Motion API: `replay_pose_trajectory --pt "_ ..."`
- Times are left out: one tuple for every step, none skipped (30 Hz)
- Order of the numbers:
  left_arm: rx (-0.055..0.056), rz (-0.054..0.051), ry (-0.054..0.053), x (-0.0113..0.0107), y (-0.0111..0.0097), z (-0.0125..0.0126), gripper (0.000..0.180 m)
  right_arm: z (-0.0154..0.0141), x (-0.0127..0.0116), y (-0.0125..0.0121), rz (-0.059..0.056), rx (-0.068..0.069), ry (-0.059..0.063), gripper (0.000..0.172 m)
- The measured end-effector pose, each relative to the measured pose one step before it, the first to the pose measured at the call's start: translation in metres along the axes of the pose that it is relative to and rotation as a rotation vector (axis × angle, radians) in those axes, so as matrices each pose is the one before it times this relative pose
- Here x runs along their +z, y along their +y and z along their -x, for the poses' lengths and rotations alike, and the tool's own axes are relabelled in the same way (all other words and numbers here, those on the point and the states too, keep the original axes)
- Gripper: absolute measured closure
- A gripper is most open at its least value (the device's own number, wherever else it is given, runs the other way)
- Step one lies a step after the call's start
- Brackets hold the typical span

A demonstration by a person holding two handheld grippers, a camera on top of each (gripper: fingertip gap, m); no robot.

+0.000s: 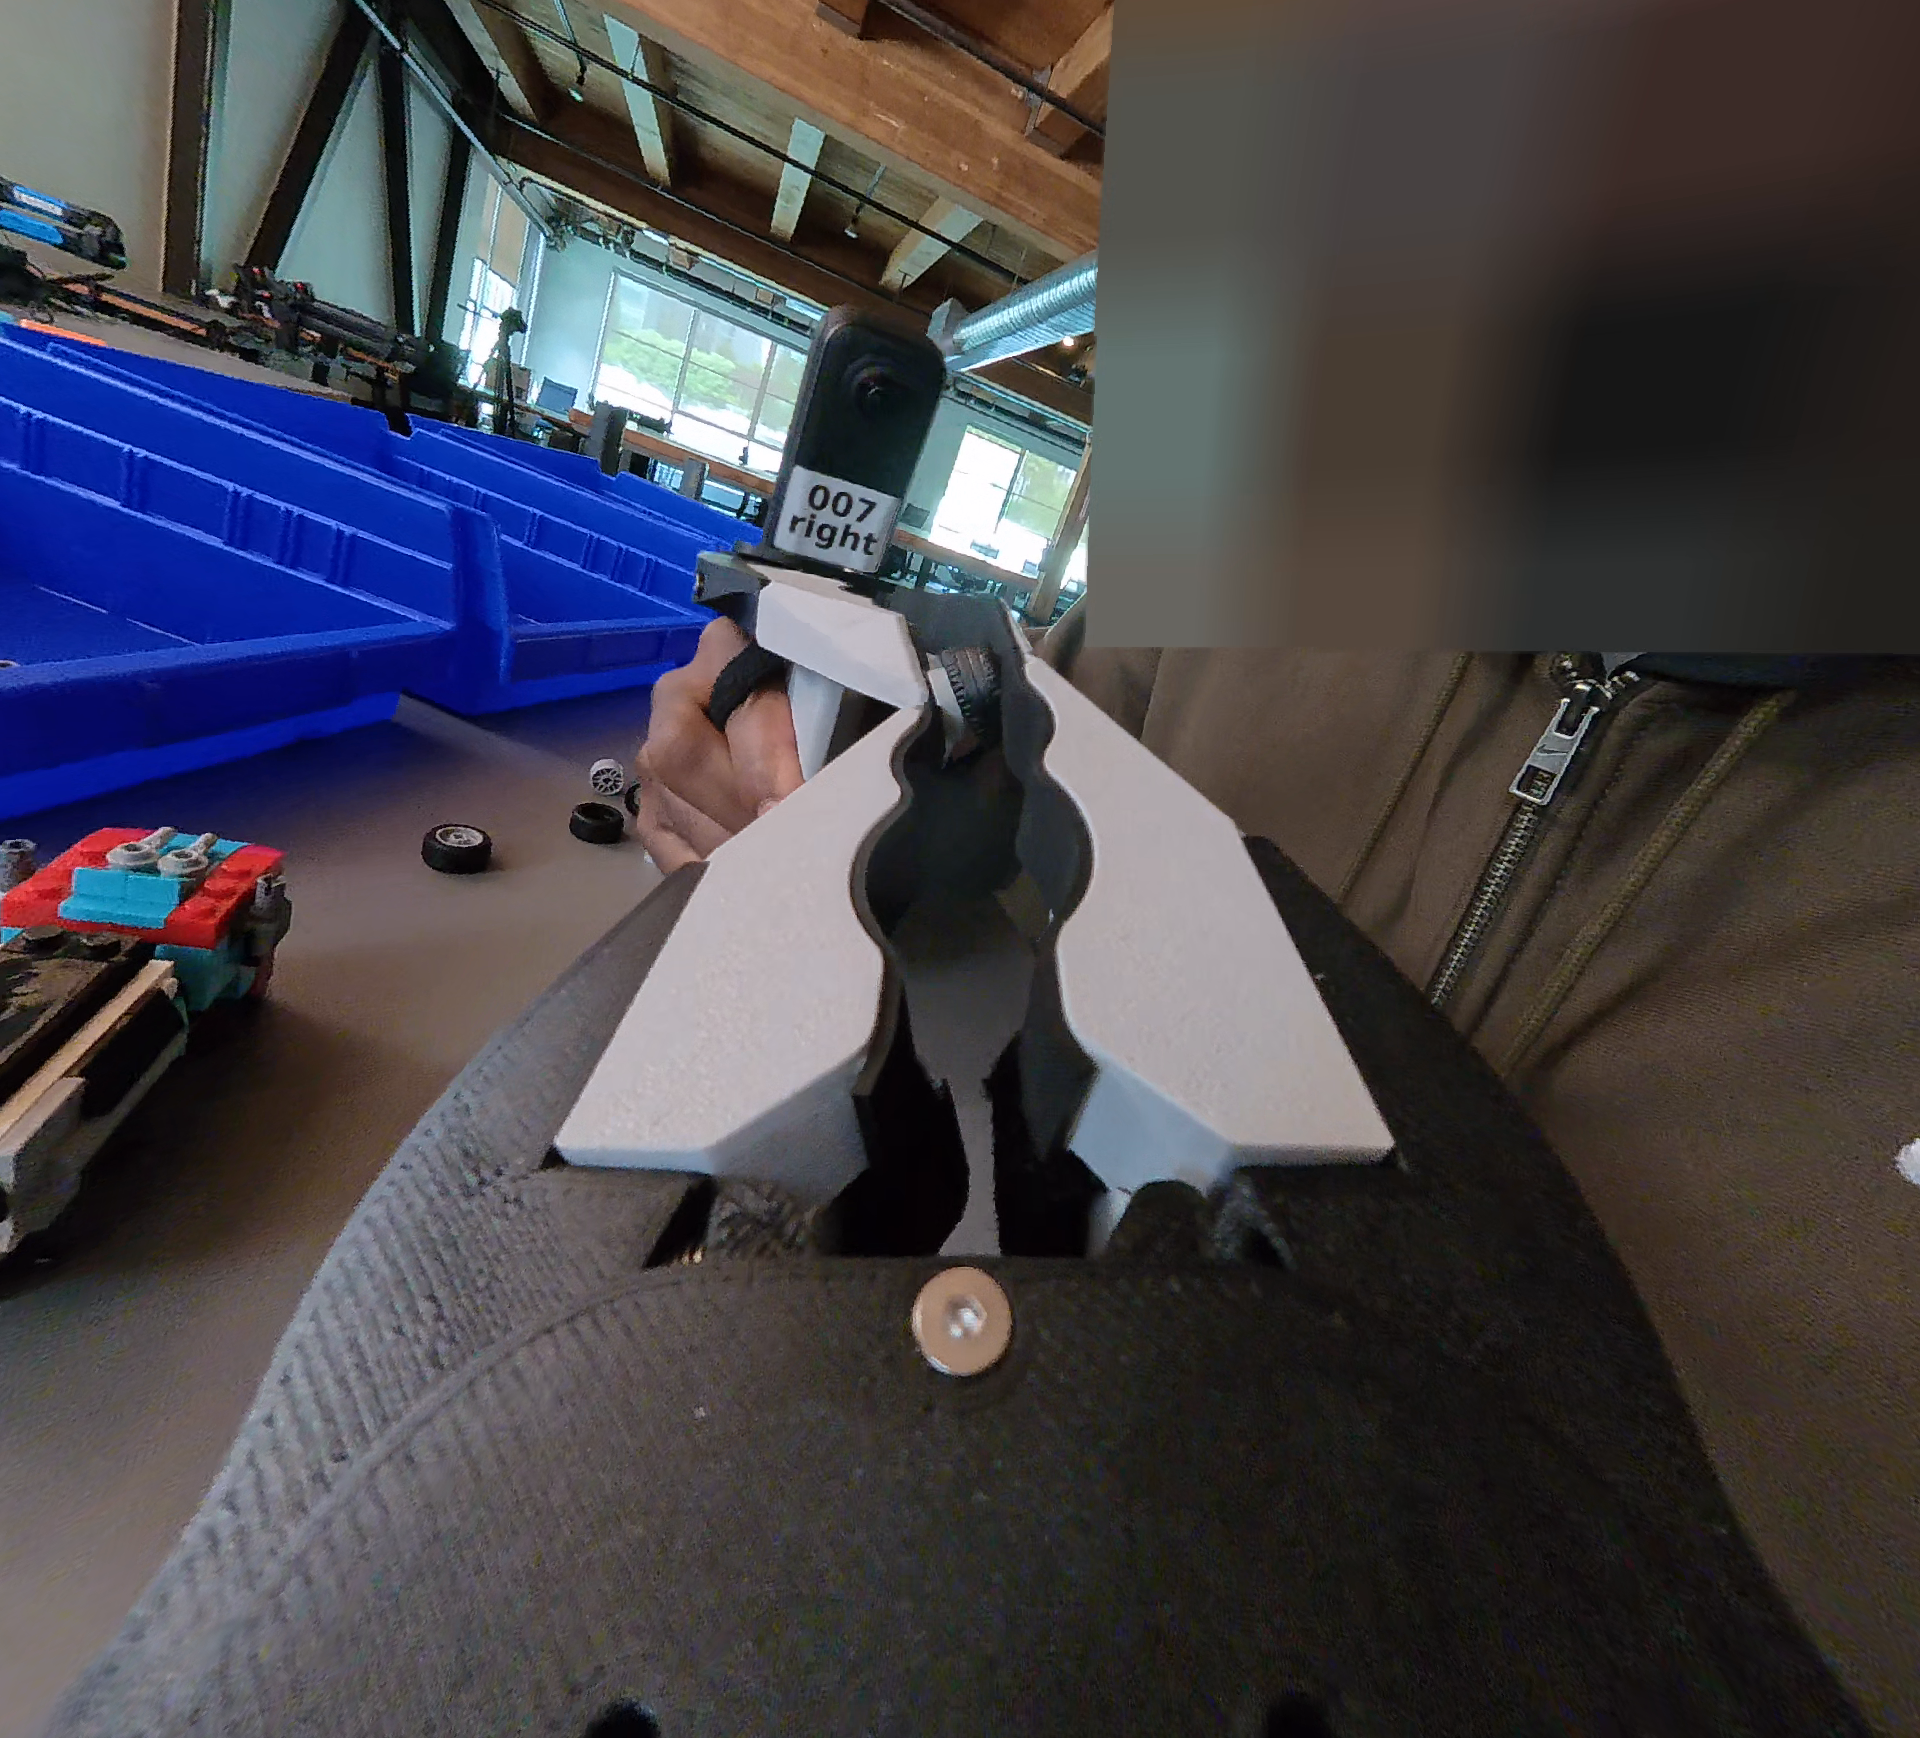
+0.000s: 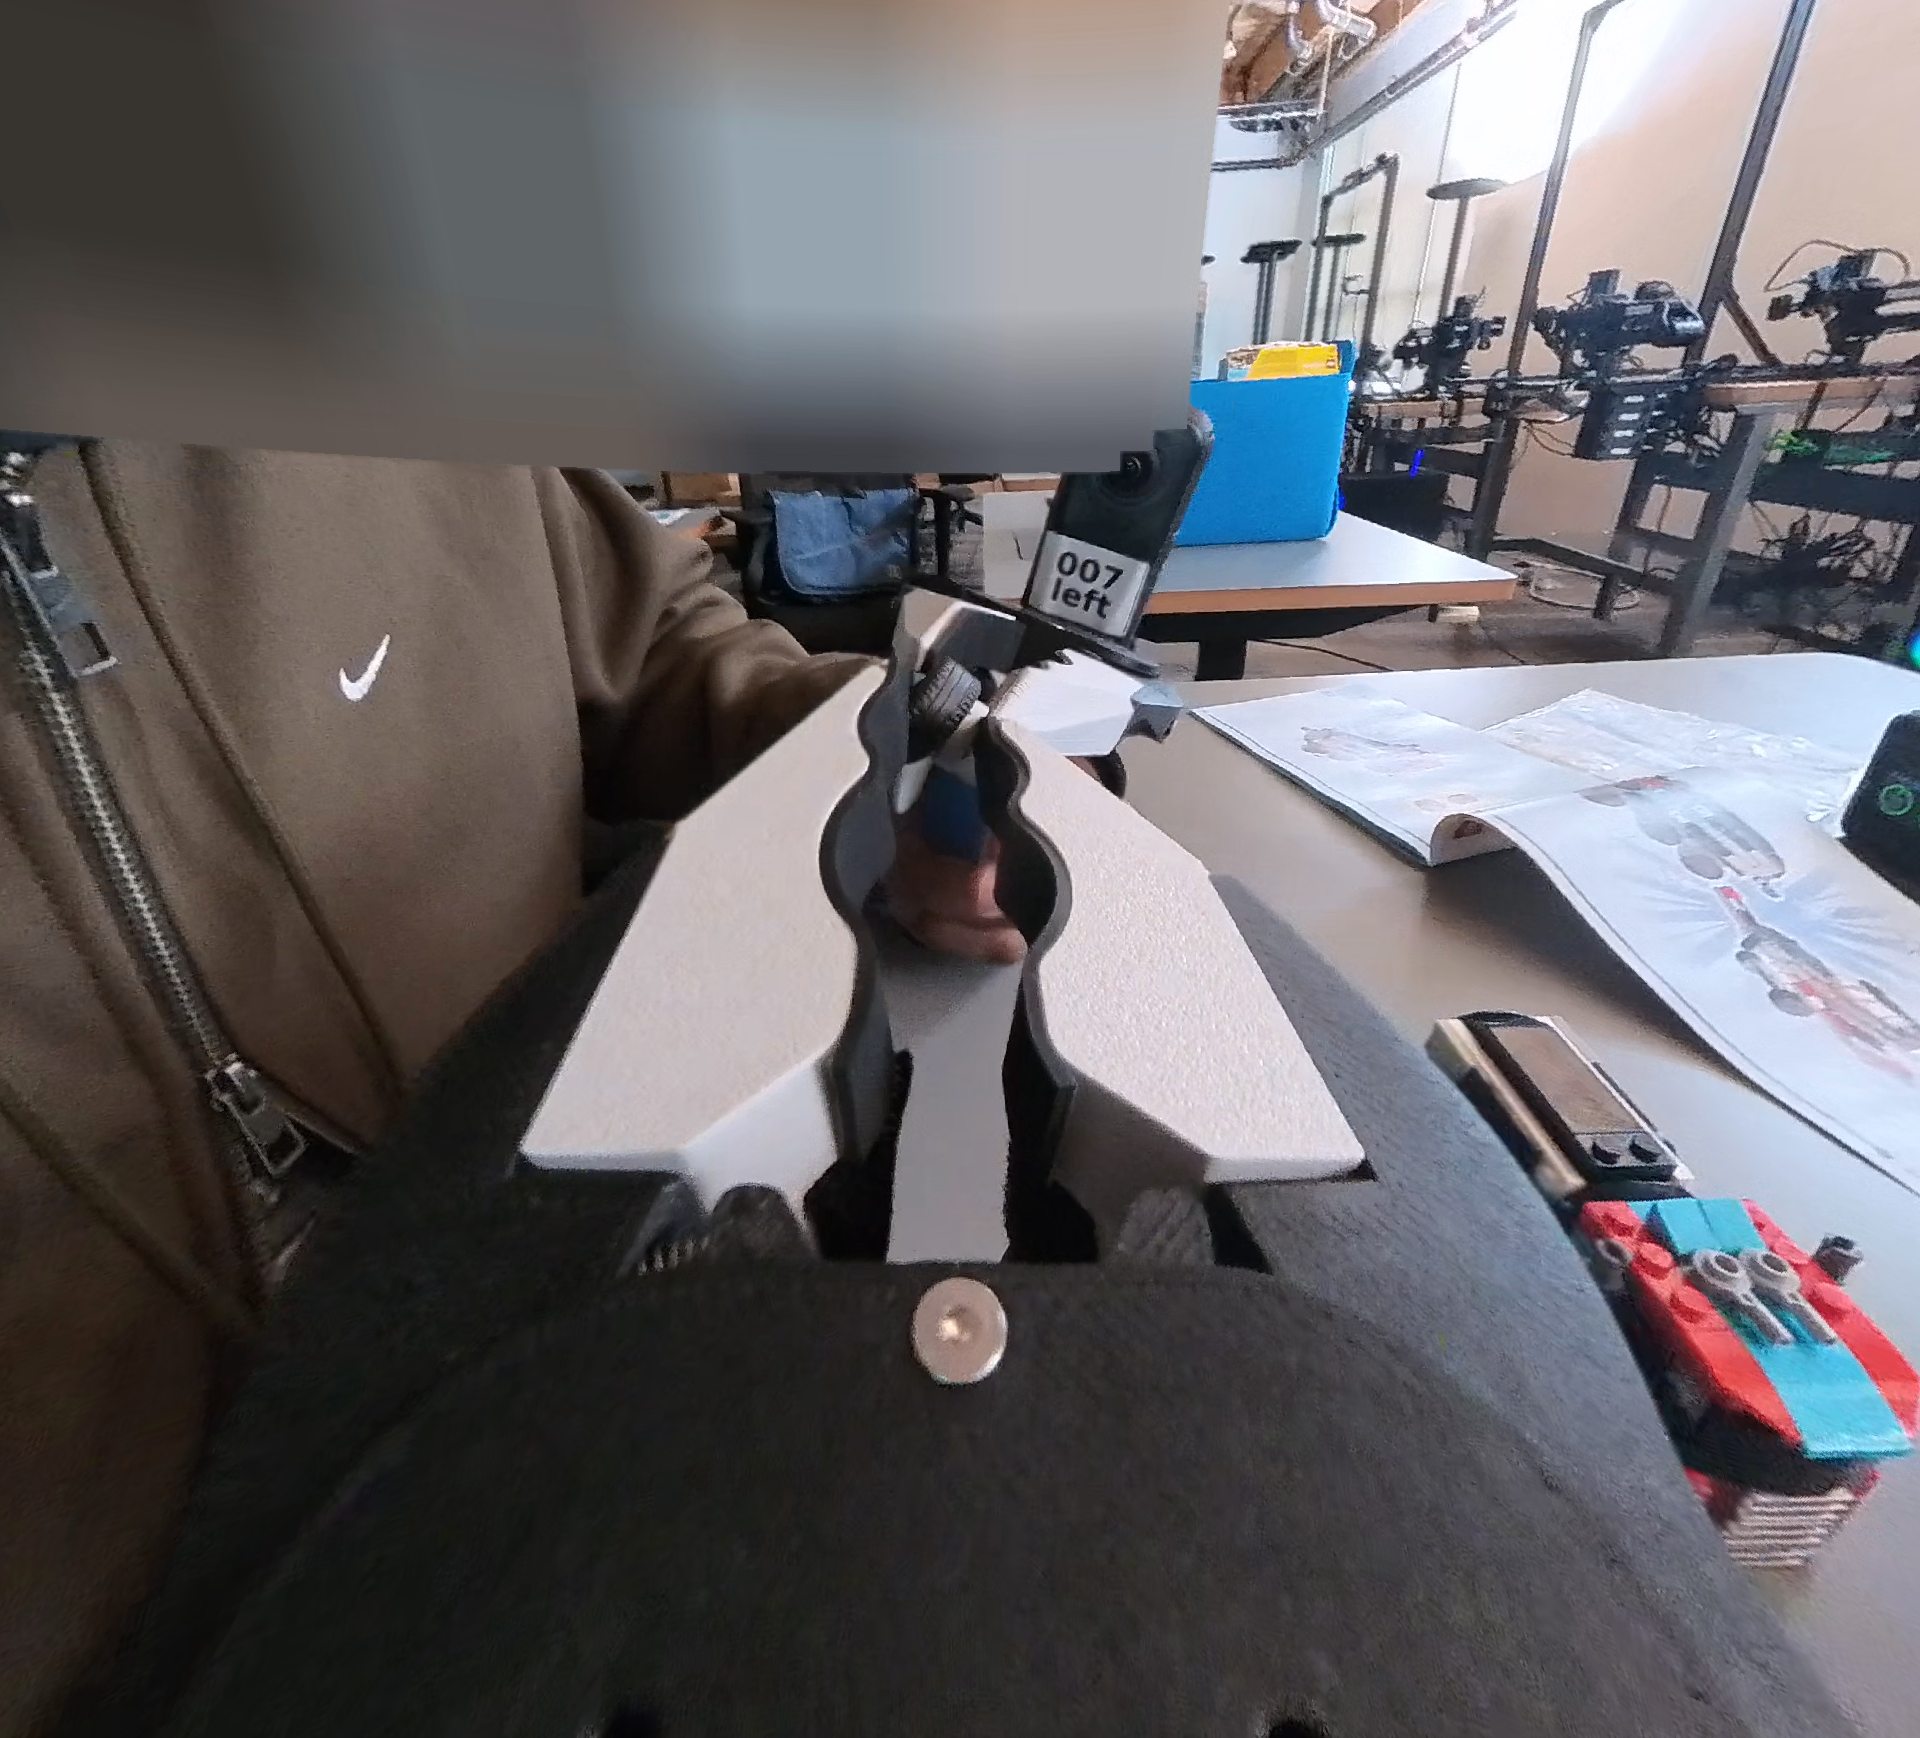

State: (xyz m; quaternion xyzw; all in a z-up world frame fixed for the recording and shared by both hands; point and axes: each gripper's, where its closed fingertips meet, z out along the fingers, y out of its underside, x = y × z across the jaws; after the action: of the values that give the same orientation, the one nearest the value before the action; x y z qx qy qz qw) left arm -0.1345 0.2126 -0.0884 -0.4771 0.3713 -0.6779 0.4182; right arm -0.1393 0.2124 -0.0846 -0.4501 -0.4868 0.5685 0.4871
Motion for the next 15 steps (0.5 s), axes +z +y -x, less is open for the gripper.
replay_pose_trajectory --pt "-0.0059 -0.0079 0.0039 0.00018 -0.00064 -0.00015 0.167 -0.00035 0.00015 -0.00077 -0.0101 0.0193 -0.0035 0.157" --pt "-0.0035 -0.0051 0.0026 0.00005 -0.00036 -0.00006 0.167 -0.00016 0.00006 -0.00044 -0.0083 0.0162 -0.003 0.157" --pt "-0.001 -0.0044 0.0005 0.00011 -0.0004 0.00003 0.166 -0.00025 0.00003 -0.0005 -0.0079 0.0158 -0.0025 0.157" --pt "-0.0013 -0.0046 -0.0018 0.00003 -0.0005 0.0004 0.166 -0.00067 0.00012 -0.00041 -0.0075 0.0192 -0.0018 0.156" --pt "-0.0003 -0.0021 -0.0029 -0.0002 -0.00039 0.00063 0.167 -0.0008 -0.00001 -0.00021 -0.0057 0.0193 -0.0008 0.159" --pt "-0.0008 -0.0031 -0.0095 -0.00034 -0.00061 0.00157 0.167 -0.00176 0.0001 -0.00008 -0.0042 0.0157 0.0048 0.159" --pt "-0.0026 -0.0053 -0.0193 -0.00063 -0.00125 0.0033 0.166 -0.00319 -0.00014 -0.00021 -0.0032 0.015 0.0143 0.159" --pt "-0.0035 -0.0062 -0.028 -0.00074 -0.0013 0.00471 0.166 -0.00471 -0.00042 -0.0003 -0.0031 0.0178 0.0209 0.158" --pt "-0.0099 -0.0075 -0.0331 -0.00067 -0.0013 0.00563 0.166 -0.00549 -0.00046 -0.00018 -0.0047 0.0188 0.0236 0.158" --pt "-0.0088 -0.0008 -0.0241 -0.00066 -0.00021 0.00434 0.165 -0.00461 -0.00018 0.00043 -0.0017 0.017 0.0193 0.158" --pt "-0.004 0.0008 -0.0133 -0.00055 0.00004 0.00243 0.165 -0.00297 0.00015 0.00064 -0.0002 0.0139 0.0124 0.158" --pt "-0.0032 -0.0019 -0.0124 -0.0003 -0.00036 0.00192 0.164 -0.00212 0.00018 0.00021 -0.0021 0.0106 0.0107 0.158" --pt "-0.003 -0.0013 -0.0114 0.0 -0.00029 0.00156 0.164 -0.00176 0.00013 -0.00019 -0.003 0.0071 0.0113 0.158" --pt "-0.0058 0.002 -0.0079 -0.00006 0.00018 0.00143 0.164 -0.00156 0.00008 -0.00012 -0.0017 0.0036 0.0105 0.158" --pt "-0.0091 0.0013 -0.0057 -0.00004 0.00012 0.00123 0.164 -0.00171 0.00007 -0.00007 -0.0018 0.0041 0.011 0.158"
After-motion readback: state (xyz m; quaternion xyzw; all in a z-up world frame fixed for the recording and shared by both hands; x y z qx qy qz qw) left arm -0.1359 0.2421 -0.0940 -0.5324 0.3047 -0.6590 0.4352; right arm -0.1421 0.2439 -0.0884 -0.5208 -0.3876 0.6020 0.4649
